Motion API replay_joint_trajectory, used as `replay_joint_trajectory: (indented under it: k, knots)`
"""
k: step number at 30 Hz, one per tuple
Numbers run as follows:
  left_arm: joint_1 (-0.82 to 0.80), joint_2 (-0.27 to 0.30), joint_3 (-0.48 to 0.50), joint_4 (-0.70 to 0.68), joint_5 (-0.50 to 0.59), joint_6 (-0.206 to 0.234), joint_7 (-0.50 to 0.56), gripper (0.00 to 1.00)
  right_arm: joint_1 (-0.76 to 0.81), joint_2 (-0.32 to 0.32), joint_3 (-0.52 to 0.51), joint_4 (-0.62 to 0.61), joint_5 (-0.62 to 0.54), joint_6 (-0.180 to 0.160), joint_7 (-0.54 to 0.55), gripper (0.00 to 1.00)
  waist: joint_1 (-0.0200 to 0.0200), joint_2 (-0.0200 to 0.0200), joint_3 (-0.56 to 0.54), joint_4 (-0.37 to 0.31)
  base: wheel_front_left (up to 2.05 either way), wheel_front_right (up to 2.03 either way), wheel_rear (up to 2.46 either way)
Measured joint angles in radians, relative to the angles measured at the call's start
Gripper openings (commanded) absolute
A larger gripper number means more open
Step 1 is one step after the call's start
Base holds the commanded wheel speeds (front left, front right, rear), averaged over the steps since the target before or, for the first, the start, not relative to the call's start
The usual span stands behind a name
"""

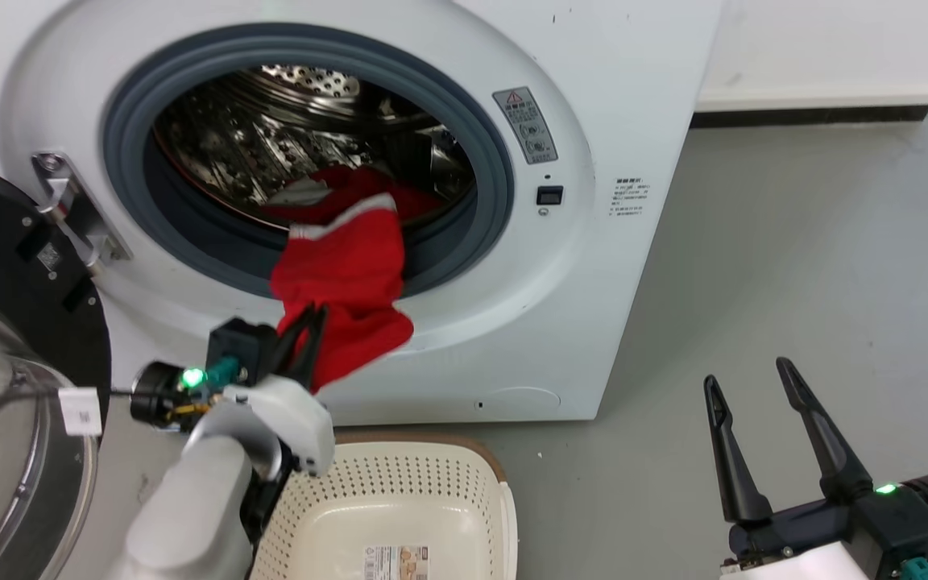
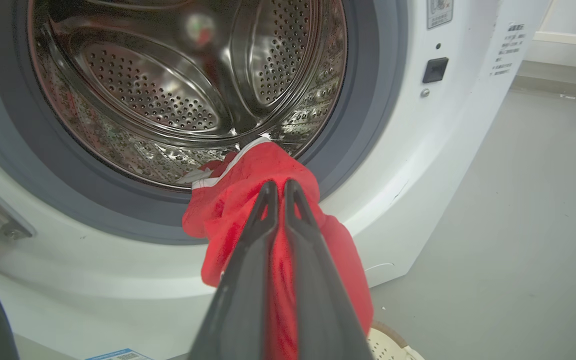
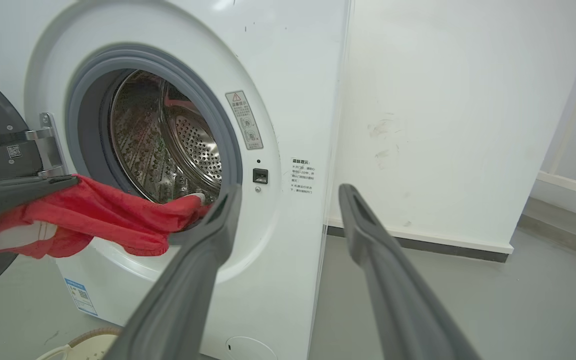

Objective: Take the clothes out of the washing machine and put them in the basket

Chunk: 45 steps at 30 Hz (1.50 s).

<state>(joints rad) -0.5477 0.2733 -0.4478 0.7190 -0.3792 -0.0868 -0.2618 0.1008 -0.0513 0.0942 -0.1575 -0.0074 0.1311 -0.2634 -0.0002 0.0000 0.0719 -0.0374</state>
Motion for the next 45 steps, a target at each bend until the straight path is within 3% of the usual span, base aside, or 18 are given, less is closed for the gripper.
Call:
replay_joint_trajectory:
  k: [12,17,23,35,45]
  knots:
    - [0.290,0.076,-0.034,-0.390,-0.009,0.069,0.123,0.00,0.046,0.000,-0.007,0.005,0.007,0.000,0.000,1.00,0.0001,0.0000,-0.065,0.024,0.00,0.00,0.00]
    - [0.366,0.121,-0.036,-0.575,-0.012,0.106,0.190,0.00,0.054,0.000,-0.017,0.006,0.007,0.000,0.000,1.00,0.0001,0.0000,-0.074,0.037,0.00,0.00,0.00]
    - [0.390,0.136,-0.035,-0.679,-0.021,0.123,0.225,0.00,0.054,0.000,-0.017,0.006,0.006,0.000,0.000,1.00,0.0001,0.0000,-0.075,0.039,0.00,0.00,0.00]
    - [0.420,0.122,-0.053,-0.649,-0.040,0.130,0.224,0.00,0.038,0.000,-0.014,0.008,-0.003,0.000,0.000,1.00,0.0003,0.0000,-0.021,-0.001,0.00,0.00,0.00]
    - [0.356,0.089,-0.068,-0.515,-0.045,0.099,0.186,0.00,-0.027,0.000,-0.026,-0.010,-0.010,0.000,0.000,1.00,0.0003,0.0000,0.093,-0.034,0.00,0.00,0.00]
